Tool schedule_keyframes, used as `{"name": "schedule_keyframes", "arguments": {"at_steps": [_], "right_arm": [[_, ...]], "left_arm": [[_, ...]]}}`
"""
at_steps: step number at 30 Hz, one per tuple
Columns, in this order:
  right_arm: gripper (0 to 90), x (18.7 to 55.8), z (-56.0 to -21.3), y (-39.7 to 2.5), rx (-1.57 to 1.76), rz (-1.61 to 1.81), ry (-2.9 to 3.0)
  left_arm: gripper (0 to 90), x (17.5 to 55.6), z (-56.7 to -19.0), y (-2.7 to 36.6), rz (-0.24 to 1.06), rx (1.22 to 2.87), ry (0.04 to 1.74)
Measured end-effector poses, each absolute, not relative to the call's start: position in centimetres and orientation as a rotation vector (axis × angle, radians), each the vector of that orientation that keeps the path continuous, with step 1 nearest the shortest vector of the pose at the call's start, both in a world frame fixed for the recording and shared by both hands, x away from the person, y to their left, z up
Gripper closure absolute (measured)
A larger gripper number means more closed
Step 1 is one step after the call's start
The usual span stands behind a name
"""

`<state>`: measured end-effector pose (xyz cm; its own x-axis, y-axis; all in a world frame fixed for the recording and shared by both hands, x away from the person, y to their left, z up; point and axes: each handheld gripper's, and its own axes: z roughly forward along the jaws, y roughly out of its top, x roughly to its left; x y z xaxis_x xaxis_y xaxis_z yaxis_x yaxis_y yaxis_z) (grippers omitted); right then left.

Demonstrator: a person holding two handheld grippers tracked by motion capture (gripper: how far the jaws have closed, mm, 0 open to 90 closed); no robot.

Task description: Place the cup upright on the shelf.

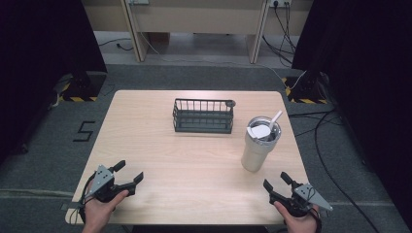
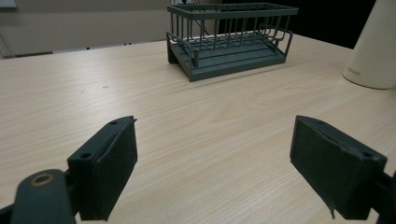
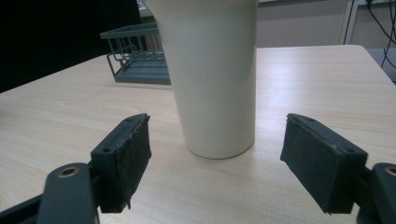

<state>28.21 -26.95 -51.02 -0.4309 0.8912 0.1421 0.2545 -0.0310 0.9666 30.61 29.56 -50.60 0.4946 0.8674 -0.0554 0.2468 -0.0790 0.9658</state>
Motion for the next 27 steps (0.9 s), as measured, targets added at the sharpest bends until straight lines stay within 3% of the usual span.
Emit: {"name": "schedule_keyframes", "arguments": {"at_steps": [5,27], "right_arm": [[18.3,28.4,-50.7,-26.5,1.183,1.495,1.681],[15.9,32.8,-50.0,-24.9,1.181,1.462,1.703]], "left_arm": [[14.4,30.6,-50.7,29.6,0.683,1.607,0.995],[14.4,30.8,-51.2,29.3,0.664,1.611,1.042]]}}
